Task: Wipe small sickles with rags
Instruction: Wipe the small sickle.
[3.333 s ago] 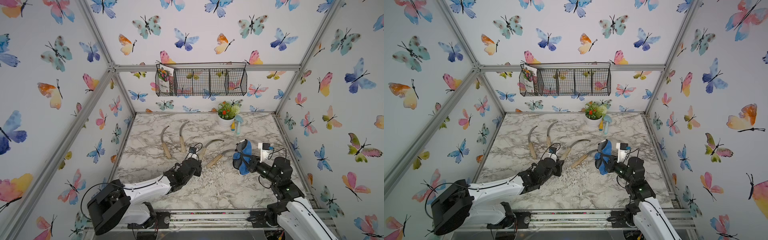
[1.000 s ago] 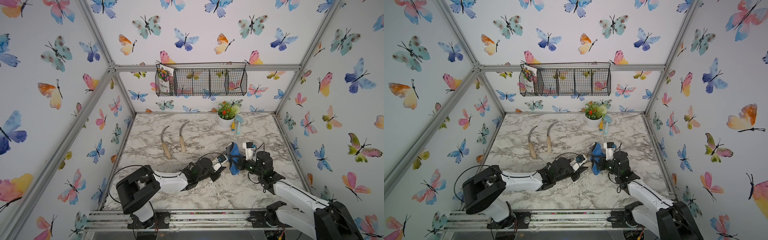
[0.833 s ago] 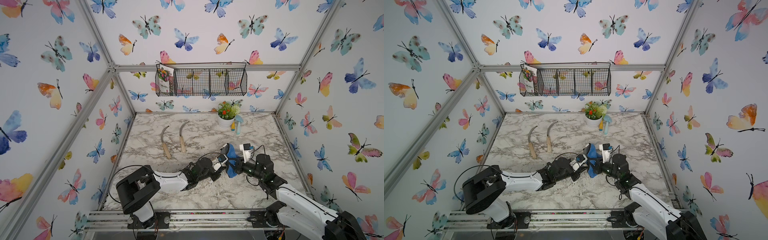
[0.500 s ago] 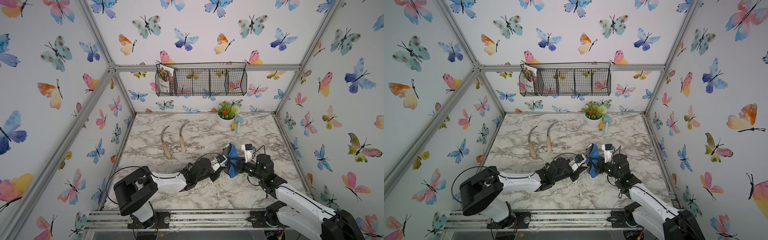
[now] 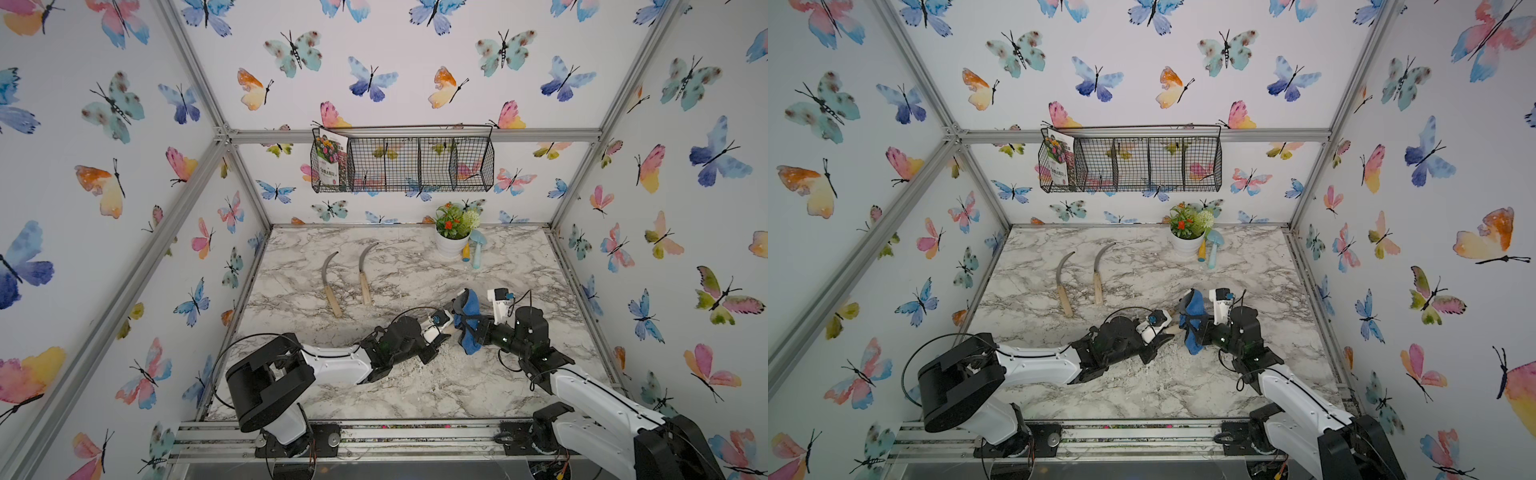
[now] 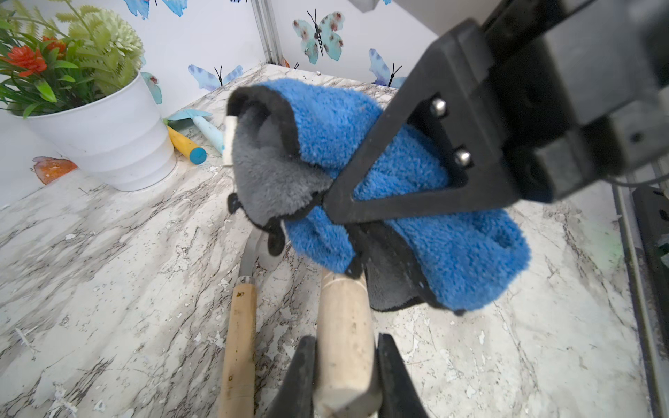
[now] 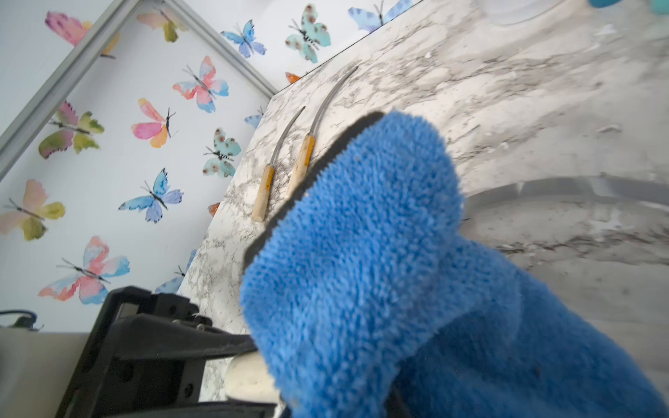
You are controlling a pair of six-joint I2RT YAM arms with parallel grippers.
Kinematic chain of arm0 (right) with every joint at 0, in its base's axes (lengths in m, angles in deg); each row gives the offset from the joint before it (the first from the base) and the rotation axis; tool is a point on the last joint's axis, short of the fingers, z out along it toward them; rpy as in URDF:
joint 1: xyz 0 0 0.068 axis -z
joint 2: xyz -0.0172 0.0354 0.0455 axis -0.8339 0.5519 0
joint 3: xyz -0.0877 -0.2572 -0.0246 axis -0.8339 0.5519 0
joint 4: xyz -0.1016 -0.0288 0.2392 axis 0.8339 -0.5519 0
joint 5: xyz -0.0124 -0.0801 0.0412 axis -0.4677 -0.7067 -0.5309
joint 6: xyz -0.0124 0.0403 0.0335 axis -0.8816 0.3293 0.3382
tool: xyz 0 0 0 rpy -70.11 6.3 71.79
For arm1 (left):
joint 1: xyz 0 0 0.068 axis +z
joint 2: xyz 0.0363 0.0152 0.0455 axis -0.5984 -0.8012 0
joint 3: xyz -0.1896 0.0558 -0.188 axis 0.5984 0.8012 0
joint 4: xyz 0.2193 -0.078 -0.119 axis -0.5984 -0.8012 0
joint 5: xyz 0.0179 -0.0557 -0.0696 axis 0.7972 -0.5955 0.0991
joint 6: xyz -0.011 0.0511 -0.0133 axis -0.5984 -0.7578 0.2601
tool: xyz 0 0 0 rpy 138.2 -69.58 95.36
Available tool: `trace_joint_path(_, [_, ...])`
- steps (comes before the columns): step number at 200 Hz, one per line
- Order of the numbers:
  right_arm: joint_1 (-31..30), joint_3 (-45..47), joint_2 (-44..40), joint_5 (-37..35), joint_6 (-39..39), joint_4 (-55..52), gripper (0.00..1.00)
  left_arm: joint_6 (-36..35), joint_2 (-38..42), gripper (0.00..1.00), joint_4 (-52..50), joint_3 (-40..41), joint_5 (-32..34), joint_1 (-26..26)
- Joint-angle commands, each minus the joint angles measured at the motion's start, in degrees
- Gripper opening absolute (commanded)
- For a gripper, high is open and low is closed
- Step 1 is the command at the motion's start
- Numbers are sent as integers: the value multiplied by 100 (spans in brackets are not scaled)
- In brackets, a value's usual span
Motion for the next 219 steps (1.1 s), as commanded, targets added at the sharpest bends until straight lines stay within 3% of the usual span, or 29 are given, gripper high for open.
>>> trace_joint_path(1, [-601, -280, -147, -212, 6, -75, 2, -67, -44, 0, 288, -123, -115, 13])
trace_joint_path(31, [-856, -242, 129, -158, 57, 230, 2, -57, -69, 0, 351, -81, -94, 19])
trace_joint_path(78, [-633, -134, 158, -1453, -125, -146, 2, -3, -90, 0, 446, -26, -8, 26])
trace_joint_path(108, [217, -2, 91, -1024, -195, -187, 2, -6, -11, 0, 473, 52, -12, 48])
trace_joint_path(135, [271, -233, 426, -744, -283, -301, 2, -1, 18, 0, 541, 100, -30, 53])
trace_joint_path(147, [217, -294, 602, -499, -267, -155, 2, 6, -24, 0, 498, 57, 0, 62])
trace_joint_path(168, [-380, -444, 540, -1041, -224, -289, 2, 28, -54, 0, 420, 7, 53, 70])
trace_joint_path(196, [-1070, -443, 349, -1032, -136, -148, 2, 64, 79, 0, 537, 149, 76, 95])
trace_joint_path(219, [-1127, -314, 267, -1121, -190, -103, 2, 84, 170, 0, 456, 170, 72, 106])
